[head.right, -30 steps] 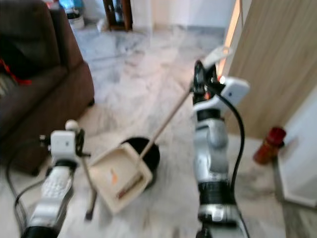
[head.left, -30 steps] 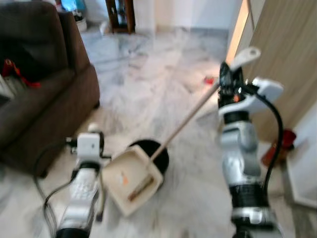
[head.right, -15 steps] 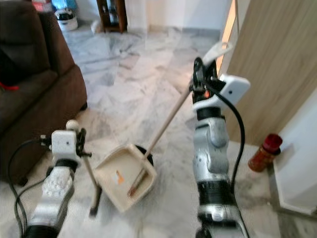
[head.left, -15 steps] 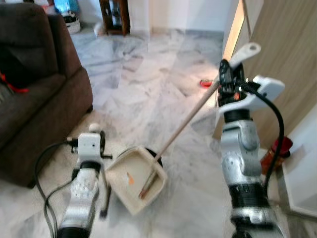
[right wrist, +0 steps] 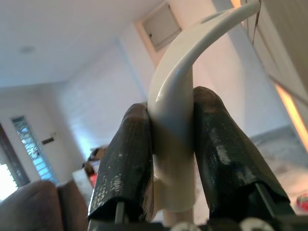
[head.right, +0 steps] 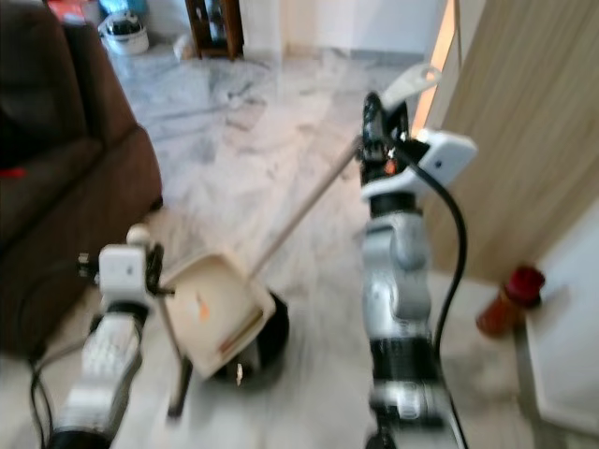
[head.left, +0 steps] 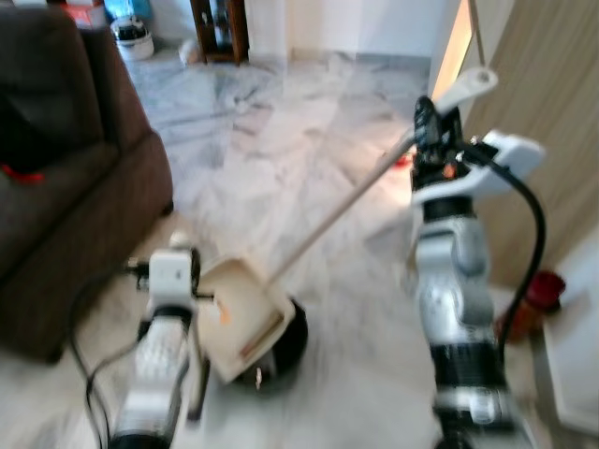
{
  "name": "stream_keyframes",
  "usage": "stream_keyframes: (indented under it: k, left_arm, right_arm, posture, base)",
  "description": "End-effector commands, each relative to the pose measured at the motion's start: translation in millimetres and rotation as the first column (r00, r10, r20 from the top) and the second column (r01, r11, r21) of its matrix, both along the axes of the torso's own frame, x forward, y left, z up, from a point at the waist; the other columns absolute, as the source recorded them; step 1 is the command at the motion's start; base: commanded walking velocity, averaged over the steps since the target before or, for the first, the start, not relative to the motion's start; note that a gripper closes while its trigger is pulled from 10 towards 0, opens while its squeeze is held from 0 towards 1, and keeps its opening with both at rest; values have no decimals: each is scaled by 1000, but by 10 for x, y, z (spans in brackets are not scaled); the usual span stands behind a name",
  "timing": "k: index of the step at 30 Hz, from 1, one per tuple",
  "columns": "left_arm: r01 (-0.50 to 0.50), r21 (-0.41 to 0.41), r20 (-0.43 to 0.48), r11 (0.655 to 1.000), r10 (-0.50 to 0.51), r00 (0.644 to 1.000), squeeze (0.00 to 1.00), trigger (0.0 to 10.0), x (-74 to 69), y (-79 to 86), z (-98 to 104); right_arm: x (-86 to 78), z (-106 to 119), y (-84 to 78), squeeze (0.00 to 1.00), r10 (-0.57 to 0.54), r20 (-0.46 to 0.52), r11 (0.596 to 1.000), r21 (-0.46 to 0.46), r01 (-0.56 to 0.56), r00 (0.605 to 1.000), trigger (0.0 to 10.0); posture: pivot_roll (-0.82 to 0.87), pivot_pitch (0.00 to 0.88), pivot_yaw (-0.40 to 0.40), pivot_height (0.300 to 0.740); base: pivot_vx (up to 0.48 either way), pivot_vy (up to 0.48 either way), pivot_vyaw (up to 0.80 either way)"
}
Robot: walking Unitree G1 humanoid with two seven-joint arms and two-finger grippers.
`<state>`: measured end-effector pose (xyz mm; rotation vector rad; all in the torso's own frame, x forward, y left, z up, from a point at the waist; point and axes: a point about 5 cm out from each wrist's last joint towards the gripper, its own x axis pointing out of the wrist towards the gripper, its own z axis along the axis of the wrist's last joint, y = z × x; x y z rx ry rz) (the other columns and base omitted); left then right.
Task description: Sweep floor
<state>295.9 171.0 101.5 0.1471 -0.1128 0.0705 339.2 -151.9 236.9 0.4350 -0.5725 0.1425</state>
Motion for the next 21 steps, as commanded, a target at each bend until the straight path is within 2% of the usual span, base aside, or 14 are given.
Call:
stream_keyframes:
  k: [1,16,21]
  left_arm:
    - [4,-3,56,1000,-4,998,0,10000,25,9,110]
    - [17,-6,65,1000,-16,998,0,10000,19,-8,121]
    - [20,-6,65,1000,-19,998,0,10000,21,-11,122]
  right_arm:
    - [-43,234,136,0,46,95,999,9,-47,994,10000]
    - [-84,244,221,0,75,98,997,27,-78,992,10000]
    - [-117,273,242,0,68,133,997,12,-70,989,10000]
  posture:
    - [107,29,30,740]
    - [108,26,32,740]
    - [107,23,34,740]
  base:
    - [266,0,0]
    - [0,0,0]
    - [0,0,0]
